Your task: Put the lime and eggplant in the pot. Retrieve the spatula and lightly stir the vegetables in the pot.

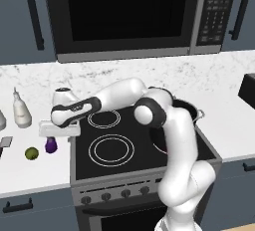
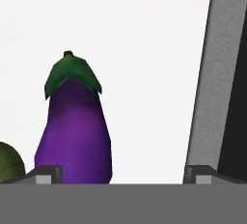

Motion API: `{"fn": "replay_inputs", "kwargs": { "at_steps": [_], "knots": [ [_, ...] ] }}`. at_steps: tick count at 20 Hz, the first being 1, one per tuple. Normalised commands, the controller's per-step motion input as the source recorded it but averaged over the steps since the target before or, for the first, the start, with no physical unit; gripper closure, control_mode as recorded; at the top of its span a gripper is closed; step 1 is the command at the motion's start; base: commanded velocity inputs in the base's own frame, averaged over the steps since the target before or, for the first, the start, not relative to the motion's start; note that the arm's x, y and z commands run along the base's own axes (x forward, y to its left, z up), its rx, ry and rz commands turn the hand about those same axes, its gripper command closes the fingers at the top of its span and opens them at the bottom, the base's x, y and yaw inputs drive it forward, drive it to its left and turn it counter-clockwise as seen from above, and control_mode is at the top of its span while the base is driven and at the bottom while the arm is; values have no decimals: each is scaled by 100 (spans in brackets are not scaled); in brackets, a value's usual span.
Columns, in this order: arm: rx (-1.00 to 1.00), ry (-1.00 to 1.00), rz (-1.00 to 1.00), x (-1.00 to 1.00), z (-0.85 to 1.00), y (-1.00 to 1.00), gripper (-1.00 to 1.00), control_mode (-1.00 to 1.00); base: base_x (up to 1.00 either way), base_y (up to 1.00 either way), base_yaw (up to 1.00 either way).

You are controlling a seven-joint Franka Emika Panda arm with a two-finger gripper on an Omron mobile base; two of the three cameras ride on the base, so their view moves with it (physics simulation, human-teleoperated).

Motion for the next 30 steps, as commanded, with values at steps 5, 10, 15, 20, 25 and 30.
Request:
{"fn": "replay_inputs", "kwargs": {
  "at_steps": [5,10,15,20,25,30],
  "knots": [
    [0,-1,-1,4,-7,38,-100,-100,0,0,0],
    [0,7,-1,0,-42,21,-100,-100,0,0,0],
    [0,7,-1,0,-54,15,-100,-100,0,0,0],
    [0,7,-1,4,-30,18,100,-100,0,0,0],
    [0,0,0,-3,0,0,100,-100,0,0,0],
    [4,-11,-4,-46,16,-26,100,-100,0,0,0]
  ]
}}
